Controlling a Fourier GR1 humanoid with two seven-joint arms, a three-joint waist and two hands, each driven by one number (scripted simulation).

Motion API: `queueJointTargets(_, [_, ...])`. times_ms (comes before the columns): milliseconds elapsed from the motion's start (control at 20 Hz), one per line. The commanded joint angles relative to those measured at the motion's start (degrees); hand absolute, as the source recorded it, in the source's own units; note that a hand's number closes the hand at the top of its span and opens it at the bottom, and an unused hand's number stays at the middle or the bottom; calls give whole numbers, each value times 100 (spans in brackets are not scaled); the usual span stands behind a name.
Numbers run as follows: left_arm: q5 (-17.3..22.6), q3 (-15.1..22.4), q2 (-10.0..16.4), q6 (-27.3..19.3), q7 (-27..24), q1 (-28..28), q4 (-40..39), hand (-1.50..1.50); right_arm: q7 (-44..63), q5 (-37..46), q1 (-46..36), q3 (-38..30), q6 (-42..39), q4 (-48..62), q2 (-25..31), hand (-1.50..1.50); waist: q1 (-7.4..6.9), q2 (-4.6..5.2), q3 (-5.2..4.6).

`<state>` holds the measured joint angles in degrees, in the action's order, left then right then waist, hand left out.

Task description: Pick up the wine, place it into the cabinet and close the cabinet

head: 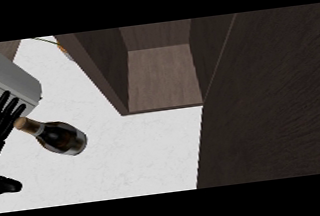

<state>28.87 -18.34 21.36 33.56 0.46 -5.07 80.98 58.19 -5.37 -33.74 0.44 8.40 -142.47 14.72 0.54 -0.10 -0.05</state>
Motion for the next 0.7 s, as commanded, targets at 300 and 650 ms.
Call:
queueJointTargets(300, [-1072, 54, -157, 446, -1452, -129, -1496, -150, 494, -11, 120, 256, 275, -716, -177, -150, 13, 3, -4])
queueJointTargets(650, [-1845, 189, -172, 532, -2509, -410, -2846, -150, 366, -367, 132, 32, 135, -641, -107, -150, 49, 16, -4])
